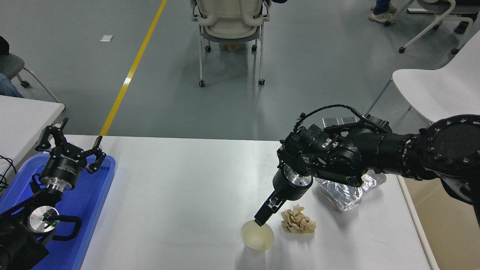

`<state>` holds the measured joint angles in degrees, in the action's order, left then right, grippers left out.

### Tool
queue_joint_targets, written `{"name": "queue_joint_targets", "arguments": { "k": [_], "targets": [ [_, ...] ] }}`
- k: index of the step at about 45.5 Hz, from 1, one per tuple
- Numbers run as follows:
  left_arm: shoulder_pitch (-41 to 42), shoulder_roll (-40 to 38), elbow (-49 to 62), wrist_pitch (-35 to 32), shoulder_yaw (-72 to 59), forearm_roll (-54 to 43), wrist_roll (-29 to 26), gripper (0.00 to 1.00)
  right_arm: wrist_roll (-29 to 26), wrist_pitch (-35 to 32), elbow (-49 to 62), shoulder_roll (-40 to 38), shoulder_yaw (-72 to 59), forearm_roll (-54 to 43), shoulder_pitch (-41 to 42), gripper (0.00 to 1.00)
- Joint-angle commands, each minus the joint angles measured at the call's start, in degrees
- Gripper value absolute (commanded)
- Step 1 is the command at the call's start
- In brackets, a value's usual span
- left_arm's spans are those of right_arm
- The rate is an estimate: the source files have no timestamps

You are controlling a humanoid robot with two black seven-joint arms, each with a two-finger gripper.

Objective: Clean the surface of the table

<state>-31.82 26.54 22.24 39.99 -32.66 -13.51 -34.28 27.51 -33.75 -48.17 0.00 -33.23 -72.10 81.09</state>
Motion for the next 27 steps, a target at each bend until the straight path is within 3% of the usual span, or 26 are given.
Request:
{"name": "queue_joint_targets", "arguments": {
  "k": [1,17,27],
  "targets": [
    [0.0,0.0,0.0,0.0,0.0,0.0,0.0,1.00,0.0,0.1,0.1,0.0,0.1,-0.1,-2.5,0.98],
    [0.0,0.0,0.0,0.0,0.0,0.0,-0.1,1.00,0.0,3.1,2.6,0.0,-0.2,-0.8,-5.7,0.97],
    [0.0,0.0,0.0,0.0,0.0,0.0,-0.1,1.00,0.1,5.3,3.4,0.0,-0.7,-1.1,-5.6,0.73]
  ]
}}
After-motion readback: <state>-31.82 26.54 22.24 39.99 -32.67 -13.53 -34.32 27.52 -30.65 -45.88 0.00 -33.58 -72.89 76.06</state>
